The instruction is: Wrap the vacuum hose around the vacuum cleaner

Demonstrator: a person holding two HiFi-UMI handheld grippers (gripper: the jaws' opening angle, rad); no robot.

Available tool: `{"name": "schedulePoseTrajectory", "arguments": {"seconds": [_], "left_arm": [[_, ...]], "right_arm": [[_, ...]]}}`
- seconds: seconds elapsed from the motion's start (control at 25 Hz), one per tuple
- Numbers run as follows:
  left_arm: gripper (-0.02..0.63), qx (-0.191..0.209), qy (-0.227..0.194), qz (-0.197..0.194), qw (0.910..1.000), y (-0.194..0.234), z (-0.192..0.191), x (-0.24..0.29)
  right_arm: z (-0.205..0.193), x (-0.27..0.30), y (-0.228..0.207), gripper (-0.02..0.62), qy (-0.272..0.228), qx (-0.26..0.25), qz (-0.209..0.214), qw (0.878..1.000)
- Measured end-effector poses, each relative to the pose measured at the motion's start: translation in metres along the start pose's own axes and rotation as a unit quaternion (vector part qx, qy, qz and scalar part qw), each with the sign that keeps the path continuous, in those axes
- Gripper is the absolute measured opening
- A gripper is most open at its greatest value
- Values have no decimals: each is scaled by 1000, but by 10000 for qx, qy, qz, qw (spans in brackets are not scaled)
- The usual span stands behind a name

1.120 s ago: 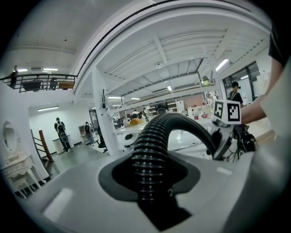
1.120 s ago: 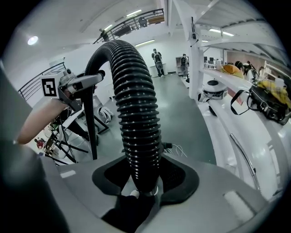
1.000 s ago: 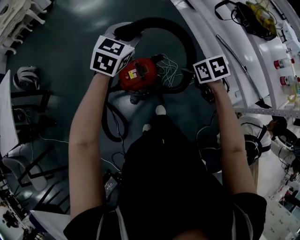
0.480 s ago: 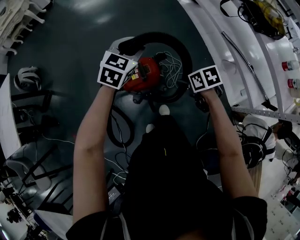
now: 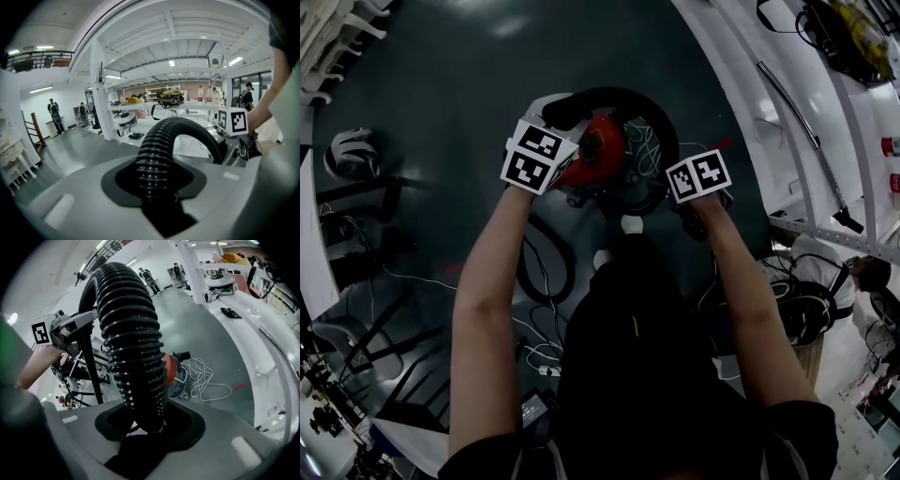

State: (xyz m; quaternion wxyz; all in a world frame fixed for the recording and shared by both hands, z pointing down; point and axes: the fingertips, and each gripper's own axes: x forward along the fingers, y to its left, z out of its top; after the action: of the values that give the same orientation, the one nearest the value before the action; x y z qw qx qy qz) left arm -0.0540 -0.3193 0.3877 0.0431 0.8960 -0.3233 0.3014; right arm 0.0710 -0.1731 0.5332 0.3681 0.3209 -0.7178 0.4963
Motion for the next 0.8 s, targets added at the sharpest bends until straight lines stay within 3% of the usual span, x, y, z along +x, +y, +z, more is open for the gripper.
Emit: {"name": "schedulePoseTrajectory", "arguments": {"seconds": [0.52, 0.8], "left_arm": [[147, -238, 288, -55, 9993, 26, -72, 69], [147, -713, 429, -35, 9965, 47, -110, 97]], "right_arm": [[13, 70, -49, 179, 319, 177, -53, 9993], [44, 94, -77, 179, 162, 260, -70, 9995]]}}
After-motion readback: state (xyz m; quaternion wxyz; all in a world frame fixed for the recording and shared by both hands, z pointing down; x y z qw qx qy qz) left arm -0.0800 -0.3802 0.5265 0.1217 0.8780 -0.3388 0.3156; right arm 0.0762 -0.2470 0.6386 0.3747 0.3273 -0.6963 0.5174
